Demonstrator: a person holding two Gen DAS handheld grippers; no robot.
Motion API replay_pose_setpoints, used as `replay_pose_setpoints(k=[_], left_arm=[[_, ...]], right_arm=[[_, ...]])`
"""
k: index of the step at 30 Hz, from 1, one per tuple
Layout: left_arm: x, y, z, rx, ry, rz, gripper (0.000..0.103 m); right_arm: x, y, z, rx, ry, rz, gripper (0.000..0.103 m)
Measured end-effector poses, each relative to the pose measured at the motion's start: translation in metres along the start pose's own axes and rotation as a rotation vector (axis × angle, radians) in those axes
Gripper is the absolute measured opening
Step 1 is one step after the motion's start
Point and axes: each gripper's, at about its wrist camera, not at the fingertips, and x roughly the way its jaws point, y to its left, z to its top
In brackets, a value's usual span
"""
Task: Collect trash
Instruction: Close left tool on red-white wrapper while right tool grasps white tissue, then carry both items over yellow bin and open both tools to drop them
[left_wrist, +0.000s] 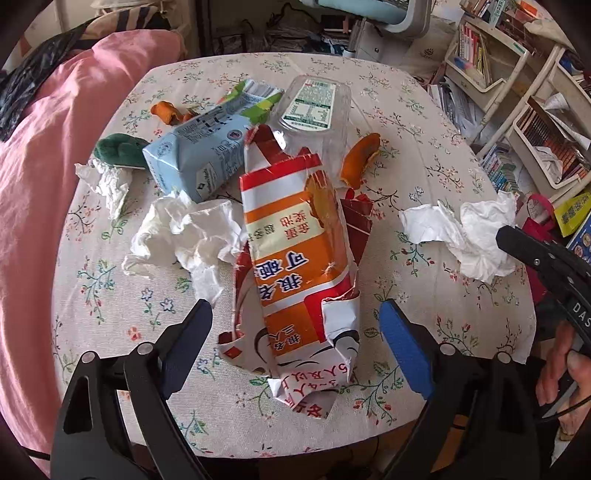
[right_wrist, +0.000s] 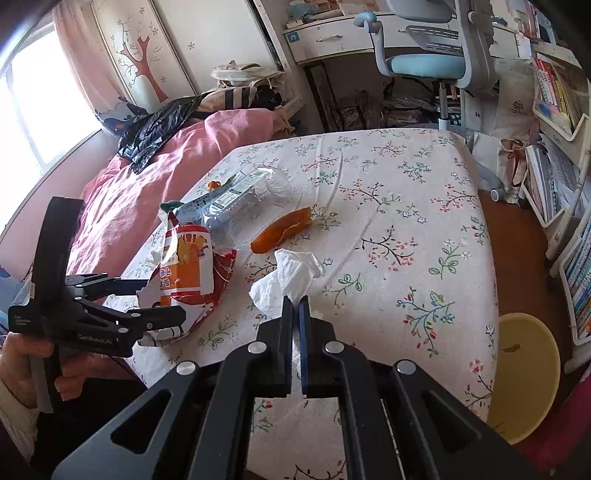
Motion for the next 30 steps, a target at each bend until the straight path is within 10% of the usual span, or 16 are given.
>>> replay_pose_setpoints(k=[5, 30], left_arm=[[0.009, -0.01, -0.001, 0.012, 0.021, -0.04, 0.016], [-0.026, -0.176, 0.033, 0.237, -0.179, -0.198, 0.015]], right_arm=[[-0.011, -0.003, -0.002, -0.005, -0.013, -0.001, 0.004], [-0.079, -0.082, -0.019, 0.112, -0.153, -0.163, 0.004]])
